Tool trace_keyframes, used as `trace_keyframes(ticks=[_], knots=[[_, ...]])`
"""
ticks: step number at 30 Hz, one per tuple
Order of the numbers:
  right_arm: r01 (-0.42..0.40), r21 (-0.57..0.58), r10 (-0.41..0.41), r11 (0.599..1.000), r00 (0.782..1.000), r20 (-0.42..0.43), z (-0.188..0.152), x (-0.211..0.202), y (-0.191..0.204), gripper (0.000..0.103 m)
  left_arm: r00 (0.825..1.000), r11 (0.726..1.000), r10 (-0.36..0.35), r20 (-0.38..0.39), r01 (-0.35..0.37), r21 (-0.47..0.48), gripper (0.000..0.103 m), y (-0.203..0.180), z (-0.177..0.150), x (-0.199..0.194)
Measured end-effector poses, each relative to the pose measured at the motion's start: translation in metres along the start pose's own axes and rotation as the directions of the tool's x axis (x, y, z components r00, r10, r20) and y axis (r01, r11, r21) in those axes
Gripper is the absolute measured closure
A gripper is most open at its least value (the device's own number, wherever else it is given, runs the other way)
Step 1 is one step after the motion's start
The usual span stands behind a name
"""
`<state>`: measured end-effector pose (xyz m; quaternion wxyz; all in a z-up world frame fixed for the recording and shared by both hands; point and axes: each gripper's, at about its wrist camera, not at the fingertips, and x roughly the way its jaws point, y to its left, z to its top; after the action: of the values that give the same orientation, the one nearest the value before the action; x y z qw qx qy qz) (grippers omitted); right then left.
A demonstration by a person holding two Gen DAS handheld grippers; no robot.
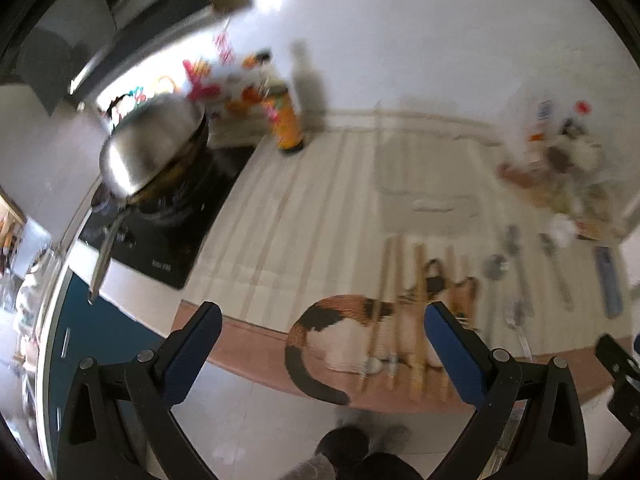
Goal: Organize utensils
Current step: 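Lower the left tool and close it on a wooden chopstick while the right tool grasps another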
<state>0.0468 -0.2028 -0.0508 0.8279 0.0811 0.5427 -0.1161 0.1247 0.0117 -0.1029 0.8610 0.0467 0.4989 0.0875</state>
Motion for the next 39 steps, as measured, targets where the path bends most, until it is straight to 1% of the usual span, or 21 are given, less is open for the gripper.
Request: trace_keyframes(ticks=[2, 4, 6, 7, 8, 10, 11, 13, 15, 16, 17, 18, 20, 21, 23, 25, 26, 28, 29, 34, 39], knots=[[0.009, -0.017, -0.009, 1.000, 0.999, -0.033, 0.002, 0.023, 0.006, 0.027, 0.998, 1.000, 0.007, -0.061, -0.008, -0.017, 0.000, 0.003, 0.004, 0.035], [-0.010, -0.027, 0.008, 1.000, 0.997, -0.077, 0.006, 0.052, 0.012, 0.038, 0.987, 0.999, -0.032, -0.158, 0.028, -0.028, 0.002, 0.005, 0.005, 0.078], [-0.041, -0.003, 0.041, 0.999, 0.991, -0.131, 0.006, 0.076, 0.015, 0.039, 0.967, 0.998, -0.069, -0.246, 0.066, -0.018, 0.013, 0.001, 0.004, 0.114], [-0.060, 0.011, 0.061, 0.998, 0.989, -0.137, 0.005, 0.085, 0.016, 0.041, 0.951, 0.995, -0.095, -0.293, 0.096, -0.011, 0.019, -0.002, 0.002, 0.132], [-0.060, 0.032, 0.064, 0.998, 0.984, -0.169, 0.004, 0.099, 0.017, 0.041, 0.939, 0.993, -0.112, -0.324, 0.118, -0.001, 0.027, -0.005, -0.001, 0.145], [-0.061, 0.061, 0.073, 0.996, 0.973, -0.220, 0.002, 0.122, 0.020, 0.041, 0.914, 0.983, -0.157, -0.374, 0.181, 0.030, 0.032, -0.017, -0.007, 0.168], [-0.055, 0.068, 0.071, 0.996, 0.966, -0.249, 0.002, 0.134, 0.023, 0.041, 0.905, 0.979, -0.159, -0.394, 0.197, 0.059, 0.036, -0.024, -0.010, 0.177], [-0.060, 0.064, 0.076, 0.996, 0.953, -0.293, -0.001, 0.156, 0.031, 0.041, 0.886, 0.964, -0.172, -0.430, 0.242, 0.113, 0.038, -0.040, -0.017, 0.197], [-0.083, 0.040, 0.092, 0.996, 0.937, -0.337, -0.005, 0.180, 0.045, 0.041, 0.872, 0.955, -0.164, -0.461, 0.257, 0.147, 0.043, -0.049, -0.023, 0.209], [-0.081, 0.027, 0.085, 0.996, 0.933, -0.350, -0.006, 0.187, 0.050, 0.041, 0.866, 0.952, -0.165, -0.471, 0.266, 0.155, 0.050, -0.052, -0.025, 0.214], [-0.076, 0.009, 0.074, 0.997, 0.929, -0.363, -0.007, 0.199, 0.057, 0.041, 0.877, 0.950, -0.179, -0.447, 0.272, 0.153, 0.061, -0.053, -0.024, 0.211], [-0.069, -0.003, 0.063, 0.998, 0.928, -0.367, -0.007, 0.207, 0.063, 0.042, 0.881, 0.946, -0.180, -0.437, 0.277, 0.168, 0.064, -0.055, -0.023, 0.209], [-0.056, -0.021, 0.044, 0.998, 0.927, -0.373, -0.006, 0.220, 0.071, 0.050, 0.884, 0.941, -0.179, -0.433, 0.282, 0.186, 0.098, -0.056, -0.023, 0.207], [-0.056, -0.032, 0.040, 0.998, 0.927, -0.373, -0.006, 0.229, 0.076, 0.054, 0.880, 0.940, -0.182, -0.440, 0.286, 0.185, 0.098, -0.055, -0.023, 0.206], [-0.052, -0.059, 0.026, 0.997, 0.925, -0.379, -0.007, 0.241, 0.084, 0.070, 0.878, 0.941, -0.182, -0.443, 0.286, 0.179, 0.098, -0.048, -0.023, 0.203], [-0.021, -0.127, -0.025, 0.992, 0.937, -0.350, -0.007, 0.244, 0.097, 0.073, 0.874, 0.945, -0.177, -0.453, 0.280, 0.171, 0.098, -0.039, -0.022, 0.201], [-0.009, -0.153, -0.045, 0.988, 0.937, -0.346, -0.008, 0.244, 0.101, 0.083, 0.871, 0.945, -0.177, -0.459, 0.281, 0.167, 0.098, -0.036, -0.021, 0.198], [-0.010, -0.164, -0.049, 0.986, 0.934, -0.354, -0.009, 0.243, 0.106, 0.093, 0.865, 0.946, -0.180, -0.468, 0.283, 0.159, 0.098, -0.031, -0.021, 0.196], [-0.006, -0.168, -0.057, 0.986, 0.930, -0.363, -0.010, 0.243, 0.107, 0.095, 0.864, 0.945, -0.184, -0.469, 0.287, 0.157, 0.098, -0.029, -0.020, 0.194], [0.005, -0.158, -0.067, 0.988, 0.918, -0.391, -0.019, 0.241, 0.111, 0.095, 0.858, 0.940, -0.202, -0.472, 0.306, 0.153, 0.098, -0.014, -0.008, 0.195], [0.029, -0.146, -0.088, 0.989, 0.904, -0.419, -0.014, 0.247, 0.113, 0.095, 0.852, 0.930, -0.223, -0.474, 0.332, 0.160, 0.096, -0.004, 0.003, 0.204]])
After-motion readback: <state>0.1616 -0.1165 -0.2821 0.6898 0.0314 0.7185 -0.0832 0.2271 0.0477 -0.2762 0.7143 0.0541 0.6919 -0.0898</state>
